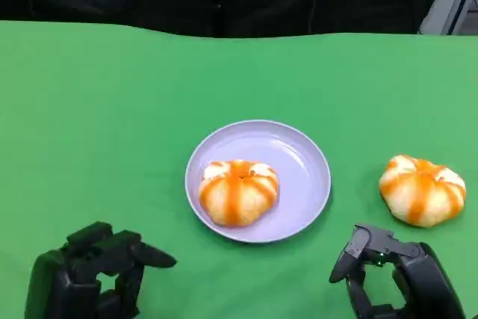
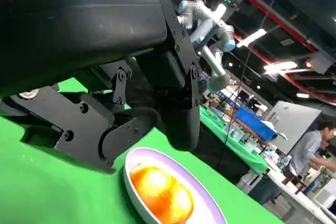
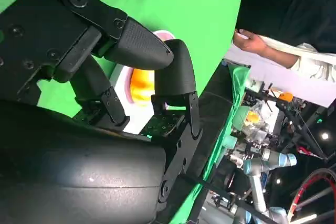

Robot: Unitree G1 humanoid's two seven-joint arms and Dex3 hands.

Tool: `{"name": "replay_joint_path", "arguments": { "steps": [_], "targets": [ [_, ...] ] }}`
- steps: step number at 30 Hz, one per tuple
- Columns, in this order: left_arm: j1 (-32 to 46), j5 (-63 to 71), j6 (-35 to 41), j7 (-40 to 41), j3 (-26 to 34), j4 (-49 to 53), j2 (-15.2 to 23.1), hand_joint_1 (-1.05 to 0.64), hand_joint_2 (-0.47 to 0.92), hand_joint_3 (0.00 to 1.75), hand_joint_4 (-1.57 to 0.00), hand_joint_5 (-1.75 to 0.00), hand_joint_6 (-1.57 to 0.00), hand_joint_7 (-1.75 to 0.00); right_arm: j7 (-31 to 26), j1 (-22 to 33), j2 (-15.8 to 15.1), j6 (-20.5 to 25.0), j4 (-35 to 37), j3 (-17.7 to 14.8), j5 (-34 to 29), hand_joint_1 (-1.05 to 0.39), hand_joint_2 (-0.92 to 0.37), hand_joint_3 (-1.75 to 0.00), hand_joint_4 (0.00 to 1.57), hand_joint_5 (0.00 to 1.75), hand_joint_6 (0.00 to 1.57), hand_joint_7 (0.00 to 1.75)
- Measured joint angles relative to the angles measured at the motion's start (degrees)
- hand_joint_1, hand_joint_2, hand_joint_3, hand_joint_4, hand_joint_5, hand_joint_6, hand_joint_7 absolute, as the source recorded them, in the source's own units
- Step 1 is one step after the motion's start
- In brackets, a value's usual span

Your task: Grasp the bread from the table and place it into the plate.

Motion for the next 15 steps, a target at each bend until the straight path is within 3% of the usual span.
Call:
{"name": "replay_joint_path", "arguments": {
  "steps": [15],
  "targets": [
    [-0.79, -8.48, -6.67, -4.92, 0.63, 7.42, -2.44, 0.05, 0.4, 1.29, -0.83, -1.57, -0.84, -1.3, 0.26, 0.05, -0.05, -0.01, 0.42, -0.07, 0.09, -0.55, -0.33, -1.48, 0.9, 1.75, 0.82, 1.51]
  ]
}}
